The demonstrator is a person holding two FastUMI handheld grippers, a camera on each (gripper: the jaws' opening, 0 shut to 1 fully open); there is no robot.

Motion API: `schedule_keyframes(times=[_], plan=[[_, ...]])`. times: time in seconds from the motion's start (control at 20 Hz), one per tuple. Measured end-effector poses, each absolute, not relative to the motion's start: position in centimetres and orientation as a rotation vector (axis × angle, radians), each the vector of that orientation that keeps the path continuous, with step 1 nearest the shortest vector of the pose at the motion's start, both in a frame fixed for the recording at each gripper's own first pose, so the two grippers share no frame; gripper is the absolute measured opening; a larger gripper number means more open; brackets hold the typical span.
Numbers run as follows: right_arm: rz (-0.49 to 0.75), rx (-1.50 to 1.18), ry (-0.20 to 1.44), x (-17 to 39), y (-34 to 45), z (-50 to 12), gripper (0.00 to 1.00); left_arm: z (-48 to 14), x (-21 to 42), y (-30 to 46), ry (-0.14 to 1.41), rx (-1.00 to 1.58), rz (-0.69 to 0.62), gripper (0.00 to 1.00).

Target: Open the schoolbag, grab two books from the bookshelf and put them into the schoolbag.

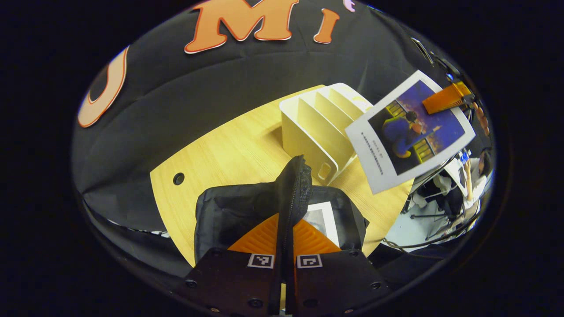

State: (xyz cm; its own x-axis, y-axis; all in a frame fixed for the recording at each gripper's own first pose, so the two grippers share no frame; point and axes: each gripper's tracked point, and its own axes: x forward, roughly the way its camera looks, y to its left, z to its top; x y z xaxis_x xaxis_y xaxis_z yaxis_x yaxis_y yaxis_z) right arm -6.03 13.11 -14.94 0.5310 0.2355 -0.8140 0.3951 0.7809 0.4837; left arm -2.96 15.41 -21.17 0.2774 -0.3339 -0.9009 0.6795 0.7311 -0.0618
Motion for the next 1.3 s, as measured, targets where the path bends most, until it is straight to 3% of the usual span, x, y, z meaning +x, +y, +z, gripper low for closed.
schedule_keyframes(times=[0.3, 0.95, 1.3], plan=[[-0.09, 0.853, 1.013, -9.1, 19.0, -19.3, 0.36, -20.2, -2.4, 15.5, 1.089, 0.392, -0.789, 0.05], [0.118, 1.091, 0.923, -4.1, 30.4, -30.7, 0.36, -19.6, -2.7, 13.9, 1.088, 0.378, -0.84, 0.05], [0.207, 1.174, 0.905, -2.4, 34.9, -33.5, 0.36, -19.0, -3.2, 11.8, 1.076, 0.391, -0.858, 0.05]])
